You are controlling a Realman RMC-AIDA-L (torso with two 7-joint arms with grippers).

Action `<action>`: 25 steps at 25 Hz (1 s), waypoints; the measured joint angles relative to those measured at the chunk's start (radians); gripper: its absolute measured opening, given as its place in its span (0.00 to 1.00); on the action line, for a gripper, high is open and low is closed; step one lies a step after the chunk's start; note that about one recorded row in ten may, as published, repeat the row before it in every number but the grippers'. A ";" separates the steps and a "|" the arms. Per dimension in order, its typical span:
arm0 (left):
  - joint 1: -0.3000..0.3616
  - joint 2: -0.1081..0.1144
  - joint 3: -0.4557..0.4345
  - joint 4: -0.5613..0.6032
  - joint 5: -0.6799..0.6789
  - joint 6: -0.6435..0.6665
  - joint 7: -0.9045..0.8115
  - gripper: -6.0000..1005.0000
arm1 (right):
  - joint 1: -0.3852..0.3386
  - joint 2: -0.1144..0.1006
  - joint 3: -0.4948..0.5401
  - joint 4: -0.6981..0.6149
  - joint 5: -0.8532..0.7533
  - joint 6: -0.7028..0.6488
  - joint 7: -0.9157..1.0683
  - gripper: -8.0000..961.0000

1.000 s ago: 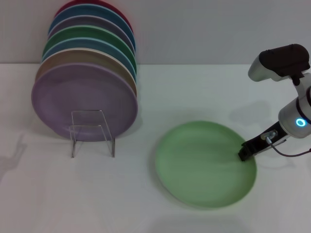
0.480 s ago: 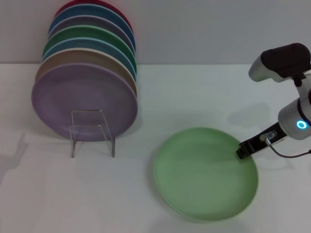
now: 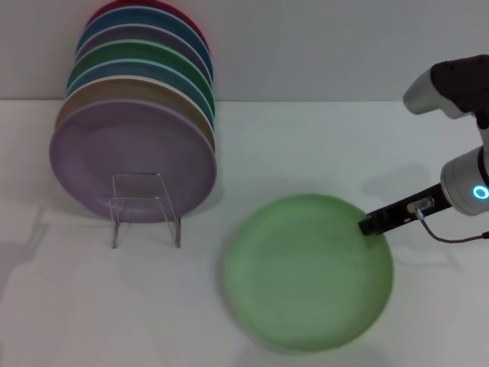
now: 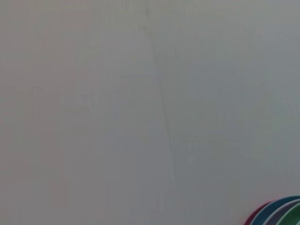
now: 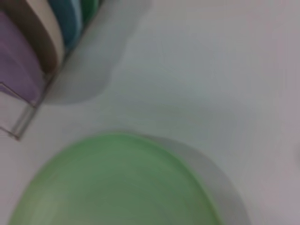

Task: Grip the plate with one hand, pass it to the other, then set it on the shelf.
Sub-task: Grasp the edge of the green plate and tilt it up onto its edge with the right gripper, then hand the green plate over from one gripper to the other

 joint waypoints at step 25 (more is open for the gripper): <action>0.056 0.078 0.153 -0.339 0.083 -0.086 -0.143 0.83 | -0.390 0.006 0.083 0.252 0.656 -0.110 -0.615 0.03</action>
